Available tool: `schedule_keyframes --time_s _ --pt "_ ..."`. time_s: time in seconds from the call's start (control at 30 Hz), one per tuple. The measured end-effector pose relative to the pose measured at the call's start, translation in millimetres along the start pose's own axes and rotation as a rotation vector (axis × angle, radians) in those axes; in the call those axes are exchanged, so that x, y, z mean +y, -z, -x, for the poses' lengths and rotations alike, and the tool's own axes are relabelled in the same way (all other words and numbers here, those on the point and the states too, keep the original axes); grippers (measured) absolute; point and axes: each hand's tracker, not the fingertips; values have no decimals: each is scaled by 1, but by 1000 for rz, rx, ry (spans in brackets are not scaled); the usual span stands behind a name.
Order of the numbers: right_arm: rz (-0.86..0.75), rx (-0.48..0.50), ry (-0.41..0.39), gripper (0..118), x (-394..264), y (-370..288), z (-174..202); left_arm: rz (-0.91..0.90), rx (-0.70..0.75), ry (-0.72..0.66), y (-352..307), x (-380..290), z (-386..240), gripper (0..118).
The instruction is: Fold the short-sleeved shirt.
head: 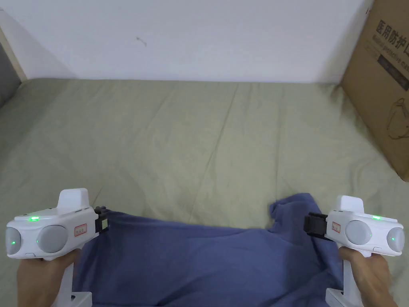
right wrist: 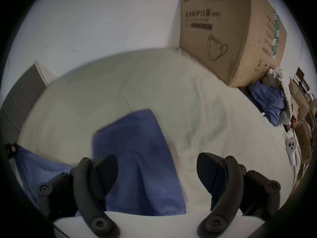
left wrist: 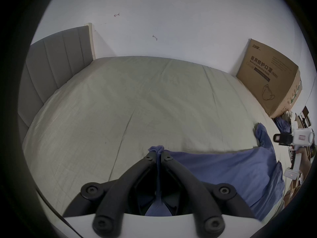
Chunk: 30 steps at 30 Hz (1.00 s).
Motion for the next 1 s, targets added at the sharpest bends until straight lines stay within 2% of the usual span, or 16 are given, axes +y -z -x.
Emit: schedule_keyframes --time_s 0.1,0.13,0.2,0.23,0.27,0.3,0.37,0.5,0.73,0.83,1.0 --pt "81 -8 7 80 -3 21 1 -12 4 -5 1 1 4 1" --pt "90 -1 11 72 -6 25 1 -11 5 -7 0 1 5 1" --pt "70 9 38 64 -7 20 1 -10 7 -12 3 -1 7 1" --pt "62 12 27 39 -9 7 7 -7 7 -13 2 -2 7 1" --pt "38 13 -21 5 -8 0 11 -5 8 -14 1 -4 8 1" --pt "29 0 -65 1 -8 -5 13 -3 8 -17 2 -5 8 1" --pt "-5 20 -89 1 -6 -18 11 1 15 -26 0 -8 10 1" --pt "-119 94 -46 1 -8 -62 -8 -4 18 -55 -14 -14 15 1" --pt "-301 206 -52 1 -42 -178 -28 -28 51 -63 -64 -25 22 1" --pt "-330 240 -47 1 -61 -199 -51 -25 68 -74 -84 -33 30 1" --pt "-329 291 -40 1 -111 -238 -66 6 64 -88 -110 -66 42 1"
